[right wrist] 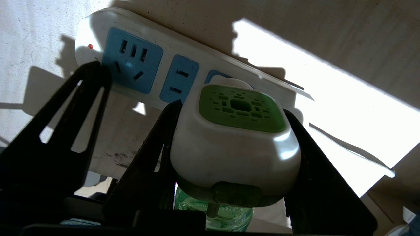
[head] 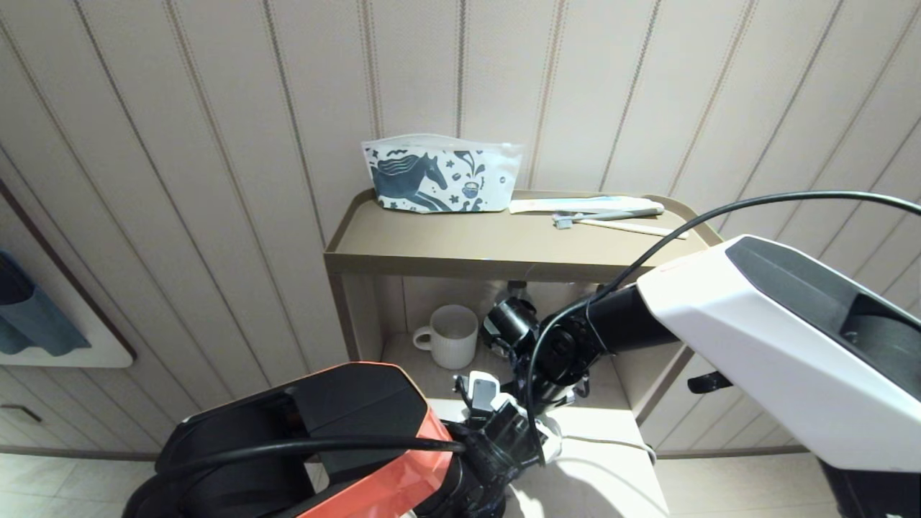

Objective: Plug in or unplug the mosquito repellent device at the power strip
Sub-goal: Hold the socket with your left hand and unplug it with your right hand

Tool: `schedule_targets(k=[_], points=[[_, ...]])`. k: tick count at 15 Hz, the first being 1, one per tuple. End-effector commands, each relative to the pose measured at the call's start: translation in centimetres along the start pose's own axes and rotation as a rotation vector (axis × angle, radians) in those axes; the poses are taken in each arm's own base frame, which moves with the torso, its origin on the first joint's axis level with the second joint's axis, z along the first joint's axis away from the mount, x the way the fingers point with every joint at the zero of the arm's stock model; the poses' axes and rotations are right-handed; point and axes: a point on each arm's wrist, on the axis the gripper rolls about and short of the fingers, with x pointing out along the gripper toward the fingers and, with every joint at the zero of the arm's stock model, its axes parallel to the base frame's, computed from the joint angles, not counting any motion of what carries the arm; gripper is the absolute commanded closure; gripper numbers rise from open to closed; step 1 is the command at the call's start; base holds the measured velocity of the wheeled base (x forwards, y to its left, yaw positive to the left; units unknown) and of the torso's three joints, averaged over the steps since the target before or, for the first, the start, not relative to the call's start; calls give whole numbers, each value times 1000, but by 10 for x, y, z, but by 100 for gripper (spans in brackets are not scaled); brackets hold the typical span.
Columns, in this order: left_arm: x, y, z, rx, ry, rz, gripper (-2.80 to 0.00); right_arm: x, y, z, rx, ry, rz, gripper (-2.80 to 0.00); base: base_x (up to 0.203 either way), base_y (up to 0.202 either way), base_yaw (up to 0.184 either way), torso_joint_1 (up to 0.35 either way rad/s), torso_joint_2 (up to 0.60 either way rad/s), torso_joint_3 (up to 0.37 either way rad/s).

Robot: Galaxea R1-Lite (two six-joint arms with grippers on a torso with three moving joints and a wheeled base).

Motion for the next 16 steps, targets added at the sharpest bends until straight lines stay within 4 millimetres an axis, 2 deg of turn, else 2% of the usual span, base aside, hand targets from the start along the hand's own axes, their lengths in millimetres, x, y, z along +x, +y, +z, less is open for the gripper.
schedule_targets(k=[1,11,16], points=[[0,-1,0,-3,3,-11,0,-2,0,0,3,-1,-1,0,0,0,0,0,0,0],[0,-1,0,-6,14,-31,0,-21,3,1,16,-23,40,0,0,0,0,0,0,0],[0,-1,1,-8,12,-32,0,-31,2,-1,45,-6,116,0,0,0,0,0,0,0]])
